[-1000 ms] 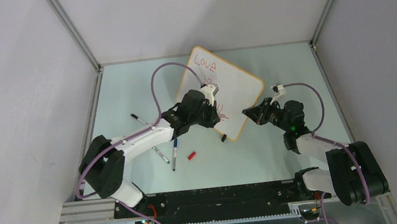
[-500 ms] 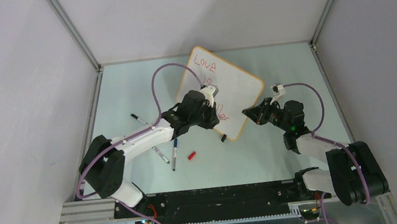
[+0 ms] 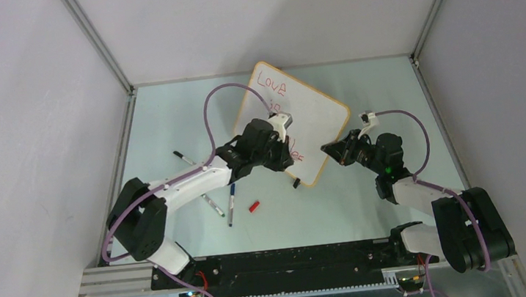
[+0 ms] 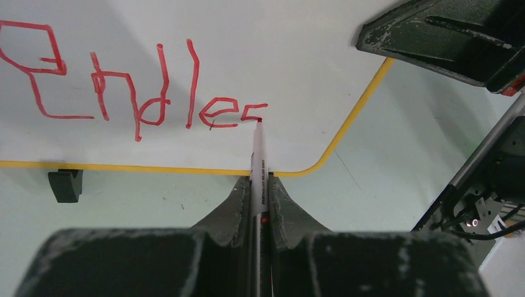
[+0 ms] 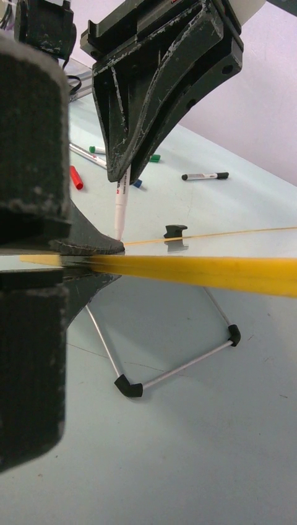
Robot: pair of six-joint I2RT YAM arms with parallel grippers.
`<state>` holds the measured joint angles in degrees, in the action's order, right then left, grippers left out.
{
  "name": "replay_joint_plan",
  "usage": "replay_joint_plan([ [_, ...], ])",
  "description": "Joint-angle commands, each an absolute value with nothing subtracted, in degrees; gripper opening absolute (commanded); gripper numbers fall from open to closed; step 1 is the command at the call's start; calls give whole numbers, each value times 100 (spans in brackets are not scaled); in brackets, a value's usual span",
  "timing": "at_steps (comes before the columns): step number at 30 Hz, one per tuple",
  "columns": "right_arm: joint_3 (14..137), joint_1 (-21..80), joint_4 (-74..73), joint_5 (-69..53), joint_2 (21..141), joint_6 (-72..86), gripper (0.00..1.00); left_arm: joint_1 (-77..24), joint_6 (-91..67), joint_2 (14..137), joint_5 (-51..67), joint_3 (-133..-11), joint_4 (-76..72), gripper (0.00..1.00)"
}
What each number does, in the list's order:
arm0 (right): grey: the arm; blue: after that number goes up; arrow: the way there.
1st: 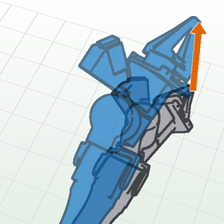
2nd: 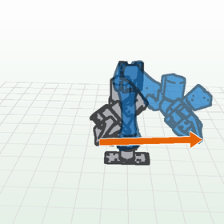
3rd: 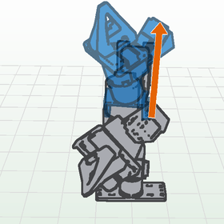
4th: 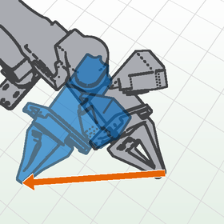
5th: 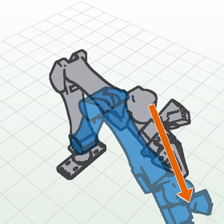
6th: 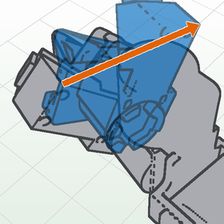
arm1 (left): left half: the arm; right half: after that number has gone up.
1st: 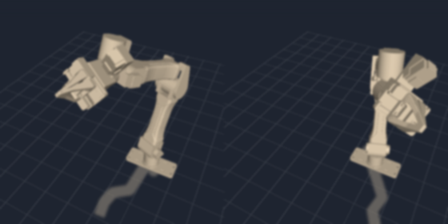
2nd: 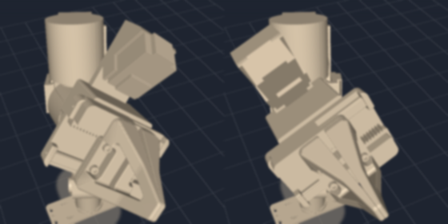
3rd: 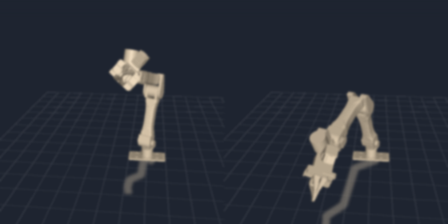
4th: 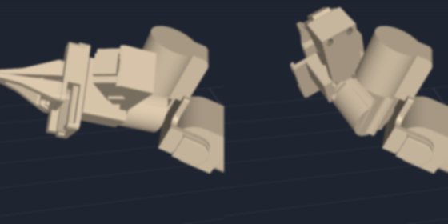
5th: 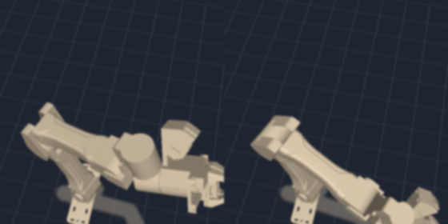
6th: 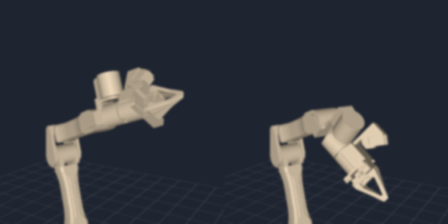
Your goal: Write a sentence on the whiteboard
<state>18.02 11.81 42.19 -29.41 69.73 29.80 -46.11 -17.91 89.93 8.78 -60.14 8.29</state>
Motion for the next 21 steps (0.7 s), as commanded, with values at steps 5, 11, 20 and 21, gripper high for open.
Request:
replay_joint_plan([
  [5, 1891, 1208, 4050, -2957, 6926, 2650, 0, -4701, -1549, 9166, 984, -6363, 985, 0],
  [11, 1895, 1205, 4052, -2965, 6918, 2649, 0, -4711, -1496, 9299, 857, -6486, 1215, 0],
  [20, 1890, 1213, 4042, -2973, 6904, 2652, 0, -4710, -1405, 9341, 624, -6631, 1574, 0],
  [21, 1894, 1213, 4032, -2971, 6902, 2654, 0, -4711, -1399, 9327, 558, -6629, 1587, 0],
])
